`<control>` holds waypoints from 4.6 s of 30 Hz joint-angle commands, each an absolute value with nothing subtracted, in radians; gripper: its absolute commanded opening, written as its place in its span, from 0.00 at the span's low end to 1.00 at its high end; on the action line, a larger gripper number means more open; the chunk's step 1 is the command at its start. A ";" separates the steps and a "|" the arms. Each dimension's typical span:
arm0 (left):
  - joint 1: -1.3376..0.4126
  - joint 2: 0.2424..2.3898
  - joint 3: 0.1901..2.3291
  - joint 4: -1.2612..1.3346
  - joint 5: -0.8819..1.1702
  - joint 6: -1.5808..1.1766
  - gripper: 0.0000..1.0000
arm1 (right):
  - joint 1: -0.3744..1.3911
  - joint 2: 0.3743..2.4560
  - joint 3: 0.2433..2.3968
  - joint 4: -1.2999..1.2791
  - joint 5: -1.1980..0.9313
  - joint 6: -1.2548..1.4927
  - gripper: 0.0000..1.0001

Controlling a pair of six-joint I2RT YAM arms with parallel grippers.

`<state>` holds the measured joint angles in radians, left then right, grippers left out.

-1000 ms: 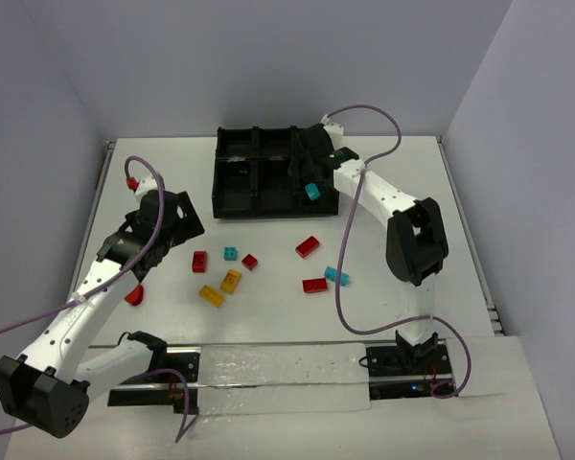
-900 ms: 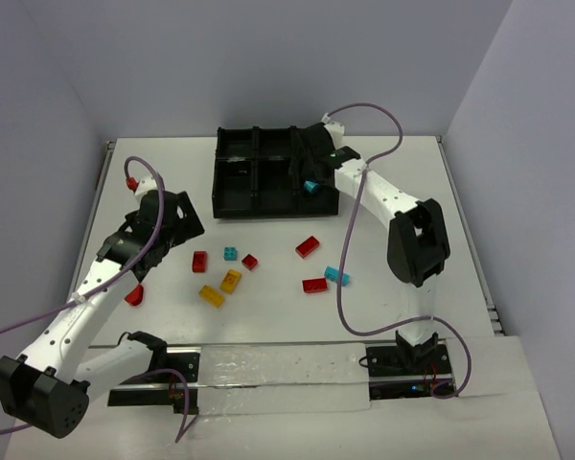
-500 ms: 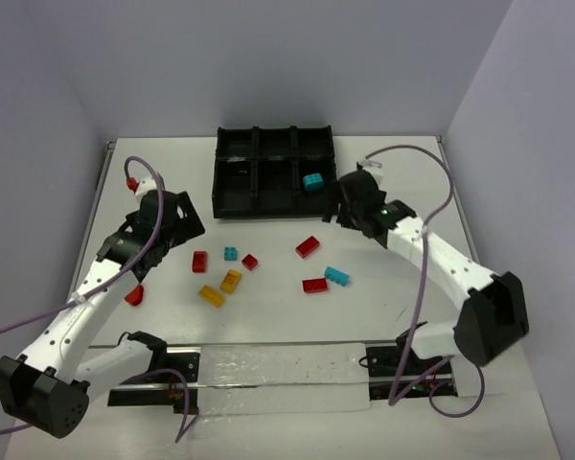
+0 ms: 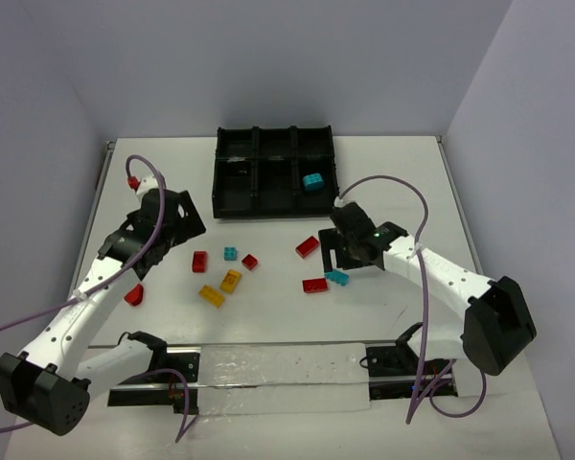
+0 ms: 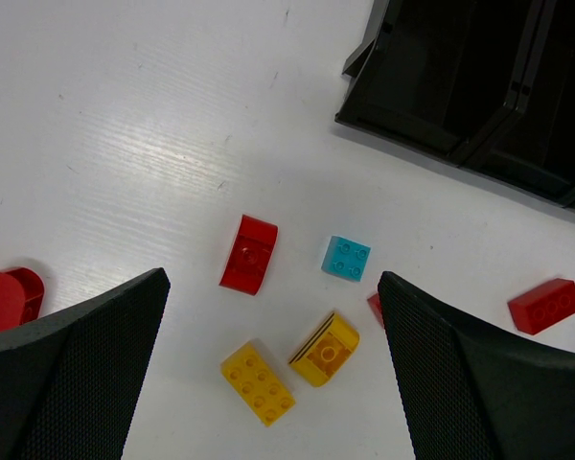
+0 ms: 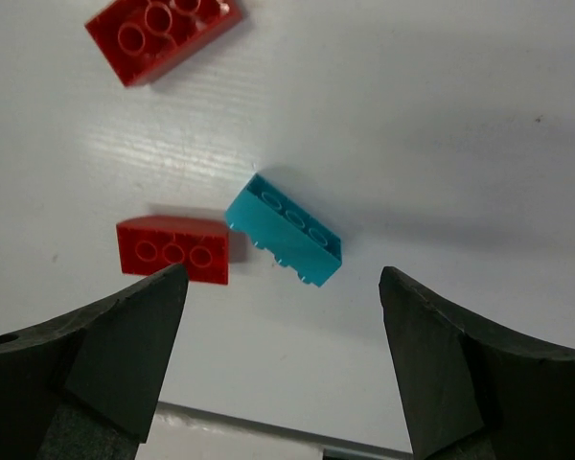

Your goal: Sort the legos into containers by color

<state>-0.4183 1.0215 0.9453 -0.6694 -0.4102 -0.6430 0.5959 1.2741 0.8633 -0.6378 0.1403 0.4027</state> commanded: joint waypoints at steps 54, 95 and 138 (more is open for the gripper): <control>-0.420 0.999 0.971 -0.704 -0.339 -0.662 0.99 | 0.532 1.833 1.574 -0.562 0.441 0.480 0.34; -0.335 0.966 0.950 -0.792 -0.436 -0.849 0.97 | 1.002 2.062 1.741 -0.583 0.289 0.611 0.94; -0.316 0.927 0.950 -0.792 -0.419 -0.831 0.98 | 1.026 2.242 2.008 -0.687 0.400 0.609 0.42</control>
<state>-0.3241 0.9413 0.9058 -0.7834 -0.4152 -0.8482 1.0381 2.3556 1.9732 -0.6796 0.3372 0.6162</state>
